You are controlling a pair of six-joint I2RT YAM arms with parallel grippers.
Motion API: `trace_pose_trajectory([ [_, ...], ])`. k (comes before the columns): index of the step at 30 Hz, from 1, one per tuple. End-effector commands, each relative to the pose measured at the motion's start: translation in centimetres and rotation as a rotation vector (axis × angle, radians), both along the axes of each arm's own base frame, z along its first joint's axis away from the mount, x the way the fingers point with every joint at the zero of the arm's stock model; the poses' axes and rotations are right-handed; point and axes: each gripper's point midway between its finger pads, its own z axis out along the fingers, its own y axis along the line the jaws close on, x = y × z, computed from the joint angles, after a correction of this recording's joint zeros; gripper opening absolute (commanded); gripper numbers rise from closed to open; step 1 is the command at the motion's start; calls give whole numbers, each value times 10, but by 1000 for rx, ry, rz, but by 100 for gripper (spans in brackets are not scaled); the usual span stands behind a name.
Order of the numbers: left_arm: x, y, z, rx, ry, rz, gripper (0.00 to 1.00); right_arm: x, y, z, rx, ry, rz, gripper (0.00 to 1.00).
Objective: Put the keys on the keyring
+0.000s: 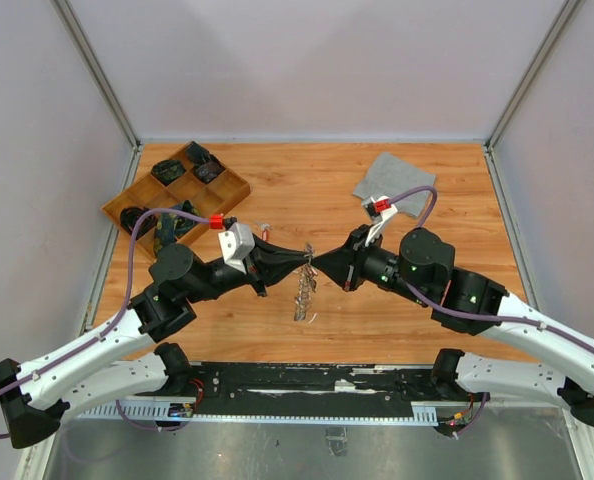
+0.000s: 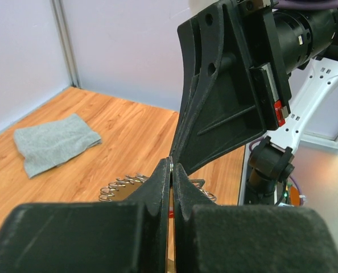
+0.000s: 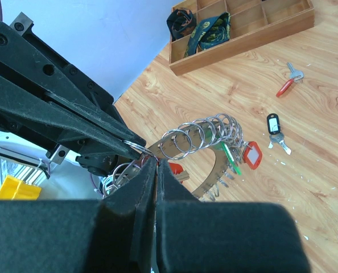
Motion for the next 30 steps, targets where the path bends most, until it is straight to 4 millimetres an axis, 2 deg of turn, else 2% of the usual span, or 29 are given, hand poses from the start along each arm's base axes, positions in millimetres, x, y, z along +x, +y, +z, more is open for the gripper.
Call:
trace_pose_trajectory([
  [1, -9, 4, 39, -96, -81, -21, 0, -3, 1, -10, -20, 17, 17, 2],
  [9, -11, 5, 42, -108, -85, -29, 1, 2, -21, 25, 6, -162, -18, 13],
  [15, -17, 6, 47, -124, -89, -52, 0, -6, -28, 53, 5, -396, 58, 21],
  [22, -41, 9, 65, -199, -119, -163, 1, -39, -16, 56, -57, -653, 324, 26],
  [26, -53, 12, 71, -224, -142, -216, 0, -53, -11, 56, -88, -699, 436, 26],
  [30, -61, 15, 75, -242, -170, -246, 0, -59, -10, 59, -78, -710, 475, 26],
])
